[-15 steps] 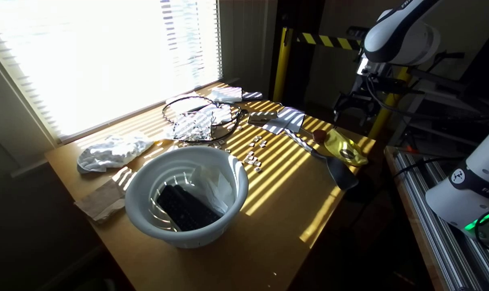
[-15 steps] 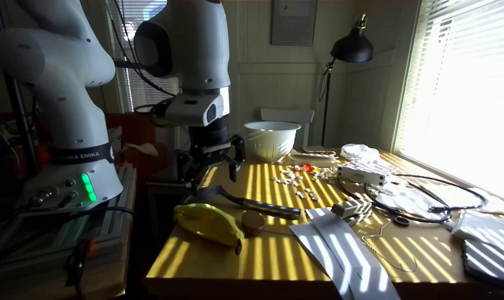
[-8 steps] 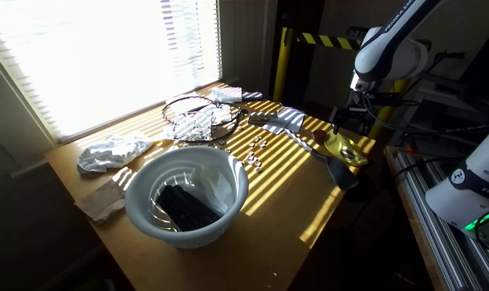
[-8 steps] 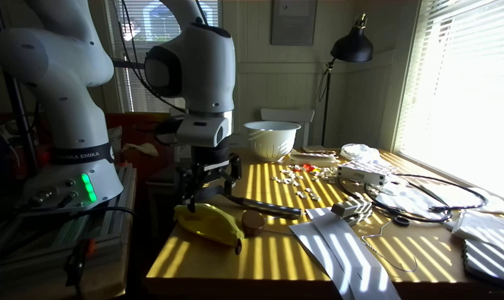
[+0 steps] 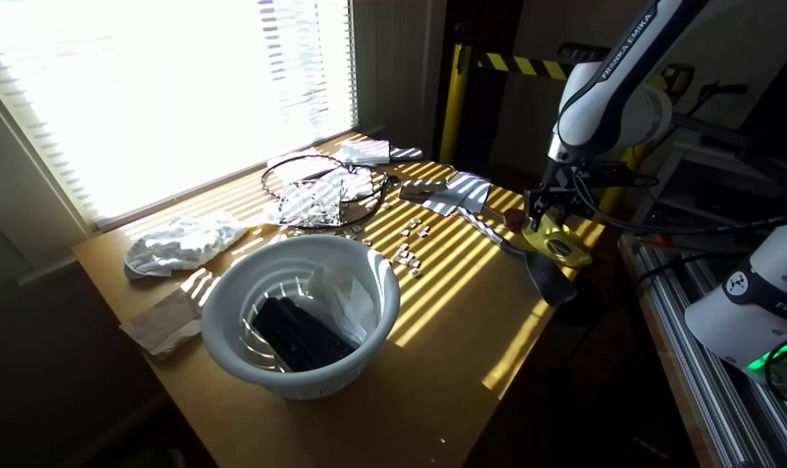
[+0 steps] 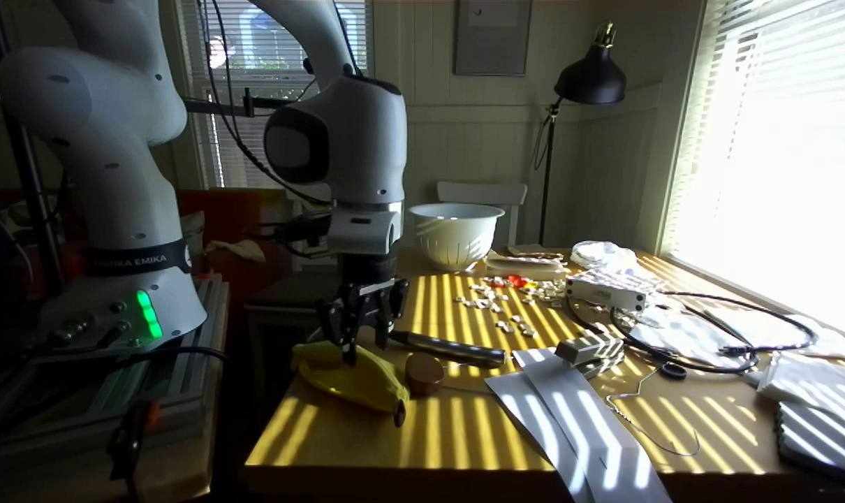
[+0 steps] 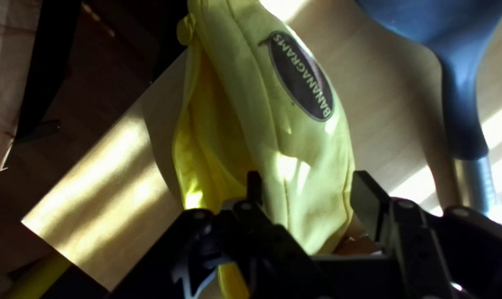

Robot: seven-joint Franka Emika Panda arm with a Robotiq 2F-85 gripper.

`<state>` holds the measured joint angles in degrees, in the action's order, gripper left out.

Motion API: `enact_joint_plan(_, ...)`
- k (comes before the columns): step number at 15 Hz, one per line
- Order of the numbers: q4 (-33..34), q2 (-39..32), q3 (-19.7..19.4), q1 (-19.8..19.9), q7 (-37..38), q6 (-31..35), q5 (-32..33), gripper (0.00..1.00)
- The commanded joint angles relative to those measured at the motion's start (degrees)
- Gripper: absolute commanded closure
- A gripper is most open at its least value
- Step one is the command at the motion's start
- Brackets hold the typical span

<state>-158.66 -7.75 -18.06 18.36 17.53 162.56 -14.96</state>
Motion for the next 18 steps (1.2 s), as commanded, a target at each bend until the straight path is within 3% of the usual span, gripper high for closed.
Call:
enact_joint_plan(1, 0.0, -1.9, 0.5, -1.6, 0.1, 2.2, 0.0, 0.71)
enact_joint_plan(5, 0.1, -3.0, -0.1, -3.2, 1.2, 2.7, 1.2, 0.98)
enact_joint_plan(10, 0.2, -3.7, -0.9, -5.1, 2.7, 2.1, 2.5, 0.99)
enact_joint_plan(12, 0.2, -3.7, -3.8, -8.2, 6.5, 1.6, 6.8, 0.99)
enact_joint_plan(14, 0.2, -2.5, -9.4, -13.7, 13.6, 1.9, 15.5, 0.99)
enact_joint_plan(18, 0.8, -2.7, -28.2, -32.2, 29.3, 7.6, 34.9, 0.99)
